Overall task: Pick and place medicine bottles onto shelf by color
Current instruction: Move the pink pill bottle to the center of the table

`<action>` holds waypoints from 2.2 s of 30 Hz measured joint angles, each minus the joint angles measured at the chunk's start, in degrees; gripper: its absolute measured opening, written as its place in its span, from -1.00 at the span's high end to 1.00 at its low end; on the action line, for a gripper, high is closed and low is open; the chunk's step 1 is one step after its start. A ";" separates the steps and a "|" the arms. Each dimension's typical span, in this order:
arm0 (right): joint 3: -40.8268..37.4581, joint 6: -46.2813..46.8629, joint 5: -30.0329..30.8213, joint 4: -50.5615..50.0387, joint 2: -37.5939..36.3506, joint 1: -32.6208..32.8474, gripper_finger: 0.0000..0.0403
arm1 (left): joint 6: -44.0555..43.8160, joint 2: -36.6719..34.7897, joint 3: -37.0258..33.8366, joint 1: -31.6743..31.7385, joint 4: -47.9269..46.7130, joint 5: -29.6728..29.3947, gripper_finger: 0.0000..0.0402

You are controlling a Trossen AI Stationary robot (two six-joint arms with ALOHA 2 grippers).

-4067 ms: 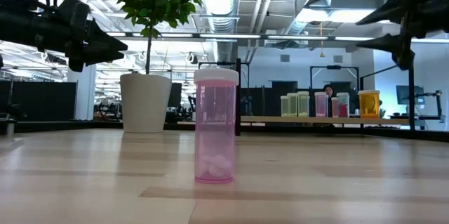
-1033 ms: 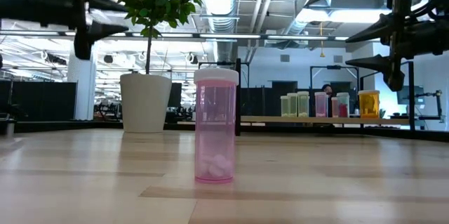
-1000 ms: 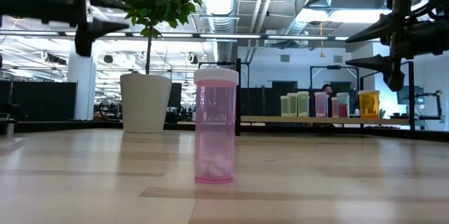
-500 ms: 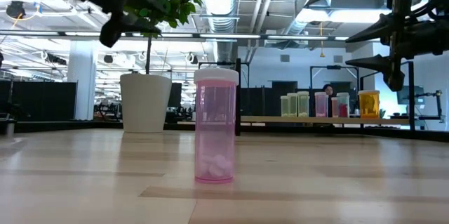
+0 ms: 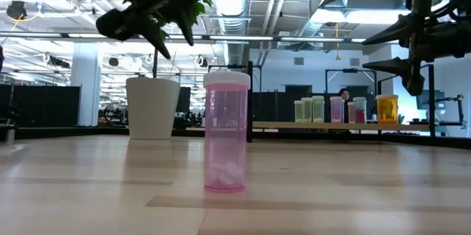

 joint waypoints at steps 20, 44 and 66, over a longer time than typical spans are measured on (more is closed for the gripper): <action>0.00 0.00 0.00 0.02 0.00 0.02 -0.16 | -21.97 29.72 28.18 -14.87 -8.22 9.83 0.10; 0.00 0.00 0.00 0.02 -0.01 0.02 -0.16 | -35.32 42.72 36.21 -18.65 -4.19 22.37 -0.96; 0.00 0.00 0.00 0.41 0.17 0.02 -0.16 | -37.39 46.69 35.99 -18.82 -1.74 24.47 -0.03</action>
